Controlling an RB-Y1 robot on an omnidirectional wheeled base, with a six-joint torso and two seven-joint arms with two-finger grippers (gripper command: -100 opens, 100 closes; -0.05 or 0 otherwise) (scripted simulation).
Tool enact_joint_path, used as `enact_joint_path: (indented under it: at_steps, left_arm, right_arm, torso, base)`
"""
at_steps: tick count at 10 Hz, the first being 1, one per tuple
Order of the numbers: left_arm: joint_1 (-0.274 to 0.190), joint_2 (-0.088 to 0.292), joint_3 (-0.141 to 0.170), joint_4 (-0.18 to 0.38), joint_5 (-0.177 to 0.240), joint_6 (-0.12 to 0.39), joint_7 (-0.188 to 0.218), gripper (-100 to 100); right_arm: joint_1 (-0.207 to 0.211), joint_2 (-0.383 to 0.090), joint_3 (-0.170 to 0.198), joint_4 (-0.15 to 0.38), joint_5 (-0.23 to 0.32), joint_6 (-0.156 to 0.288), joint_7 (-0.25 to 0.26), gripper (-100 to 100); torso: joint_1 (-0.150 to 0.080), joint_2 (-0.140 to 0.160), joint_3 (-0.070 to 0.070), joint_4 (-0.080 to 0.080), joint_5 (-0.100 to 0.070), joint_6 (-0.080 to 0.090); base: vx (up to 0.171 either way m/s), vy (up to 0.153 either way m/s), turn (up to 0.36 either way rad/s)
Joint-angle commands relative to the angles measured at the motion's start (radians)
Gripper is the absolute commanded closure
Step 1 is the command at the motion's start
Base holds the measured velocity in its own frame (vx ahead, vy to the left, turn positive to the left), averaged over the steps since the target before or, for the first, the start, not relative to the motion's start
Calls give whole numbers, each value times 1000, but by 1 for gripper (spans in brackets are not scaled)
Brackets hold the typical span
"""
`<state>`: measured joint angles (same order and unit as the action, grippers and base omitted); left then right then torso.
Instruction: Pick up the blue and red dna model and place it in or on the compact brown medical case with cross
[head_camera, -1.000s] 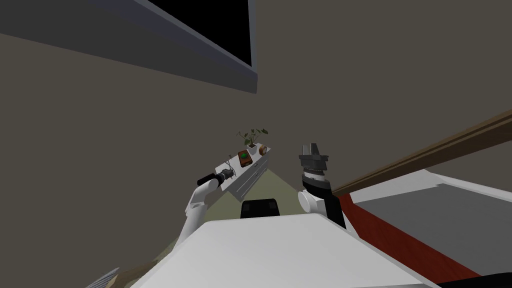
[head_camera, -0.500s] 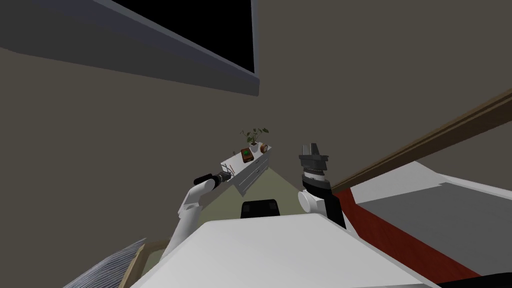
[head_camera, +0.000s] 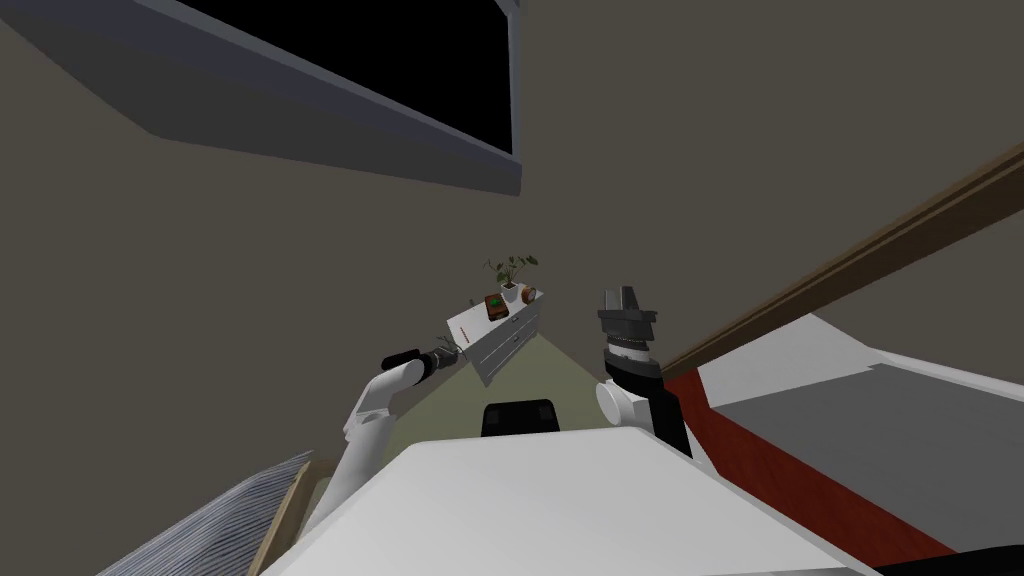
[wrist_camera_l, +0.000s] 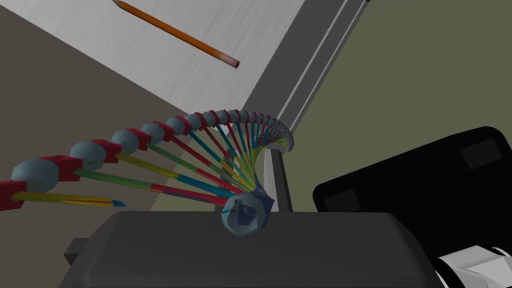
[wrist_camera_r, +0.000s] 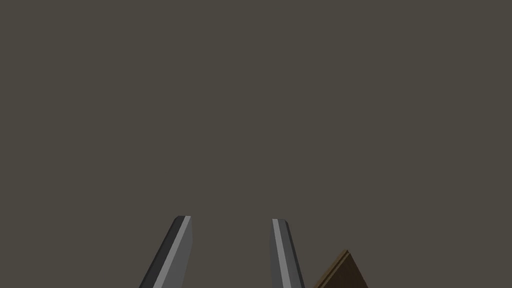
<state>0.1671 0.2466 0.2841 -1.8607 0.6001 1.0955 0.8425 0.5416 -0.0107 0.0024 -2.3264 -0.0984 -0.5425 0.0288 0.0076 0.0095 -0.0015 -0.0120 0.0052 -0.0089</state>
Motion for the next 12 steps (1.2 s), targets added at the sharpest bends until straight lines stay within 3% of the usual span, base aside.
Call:
enact_joint_path:
  at_steps: [1,4,6,12]
  left_arm:
    - [-2,20,15,-2,-1,38,6,100]
    - [-8,45,49,-11,-1,88,28,100]
    - [-21,62,87,-25,5,124,57,100]
    - [-80,92,192,-59,39,128,161,100]
  right_arm:
    - [0,0,0,0,0,0,0,0]
    - [0,0,0,0,0,0,0,0]
    - [0,0,0,0,0,0,0,0]
    - [0,0,0,0,0,0,0,0]
  torso:
    - [0,0,0,0,0,0]
    - [-3,-6,-4,-3,-1,0]
    - [-3,-13,-9,-5,-1,1]
    - [0,-19,-12,-6,1,1]
  base:
    - [-71,-47,-5]
    - [-26,-62,-54]
    - [87,-80,-165]
    - [141,-33,-206]
